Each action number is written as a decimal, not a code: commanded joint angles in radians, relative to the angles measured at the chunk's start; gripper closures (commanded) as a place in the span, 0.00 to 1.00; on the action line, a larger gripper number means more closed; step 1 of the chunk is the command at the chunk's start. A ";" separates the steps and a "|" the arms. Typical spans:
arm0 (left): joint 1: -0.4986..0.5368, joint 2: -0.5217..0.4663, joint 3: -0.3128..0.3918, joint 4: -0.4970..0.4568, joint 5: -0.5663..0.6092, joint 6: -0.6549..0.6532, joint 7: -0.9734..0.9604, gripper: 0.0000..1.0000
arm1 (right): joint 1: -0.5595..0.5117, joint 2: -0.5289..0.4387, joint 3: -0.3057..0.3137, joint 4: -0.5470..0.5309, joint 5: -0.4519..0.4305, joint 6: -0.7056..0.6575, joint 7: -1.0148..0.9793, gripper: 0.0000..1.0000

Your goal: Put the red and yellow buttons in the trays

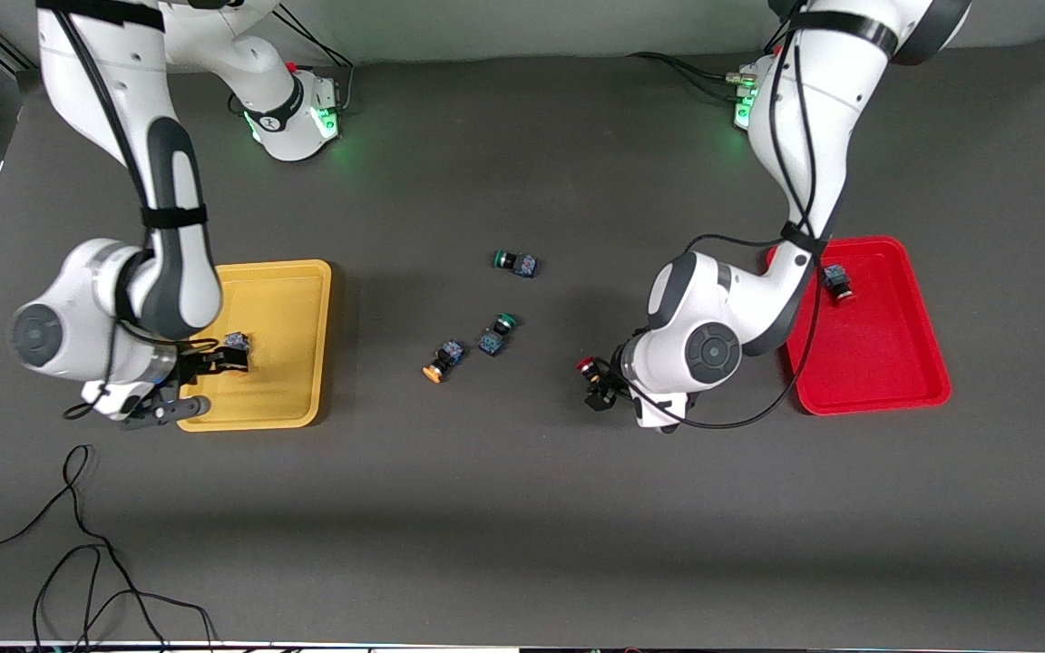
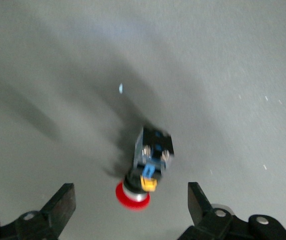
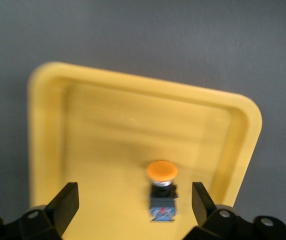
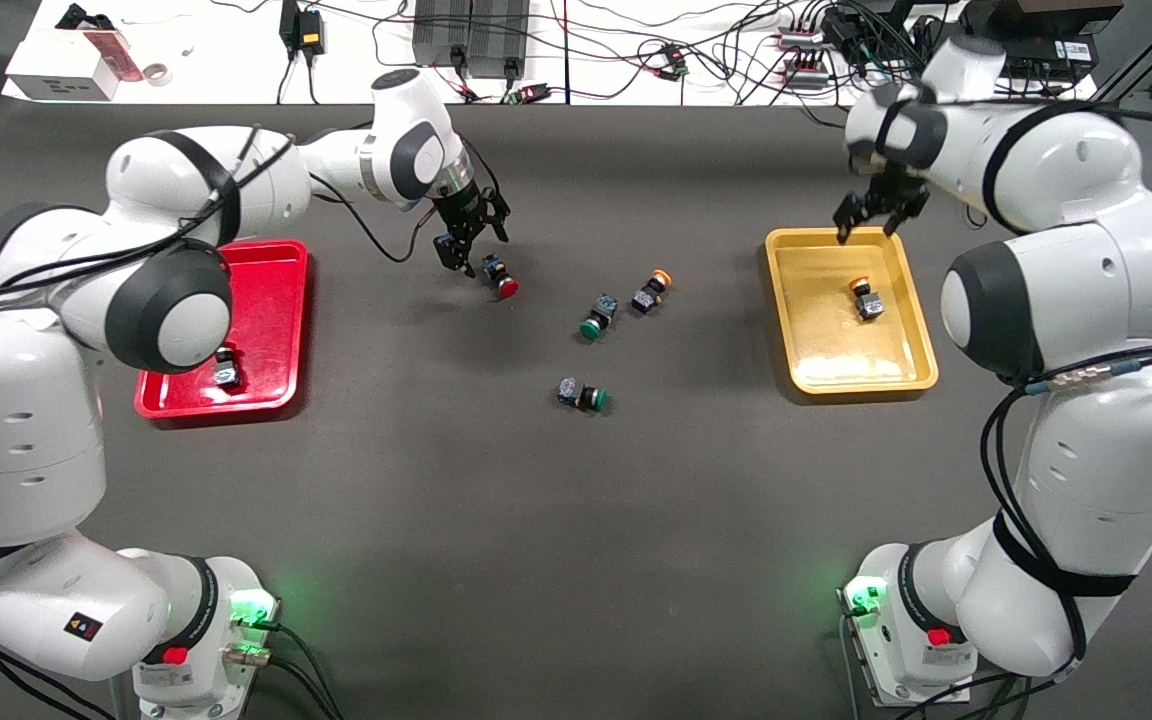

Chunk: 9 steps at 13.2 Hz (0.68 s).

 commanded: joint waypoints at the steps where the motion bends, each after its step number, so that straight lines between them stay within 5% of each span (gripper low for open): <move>1: -0.007 0.057 0.009 0.048 0.051 0.040 -0.021 0.05 | 0.114 0.008 -0.007 0.079 -0.027 -0.068 0.280 0.00; 5: -0.007 0.074 0.008 0.051 0.050 0.048 -0.021 0.49 | 0.332 0.067 0.019 0.129 0.039 -0.042 0.829 0.00; 9: -0.020 0.081 0.008 0.059 0.050 0.063 -0.026 0.92 | 0.353 0.118 0.102 0.186 0.093 -0.004 1.118 0.00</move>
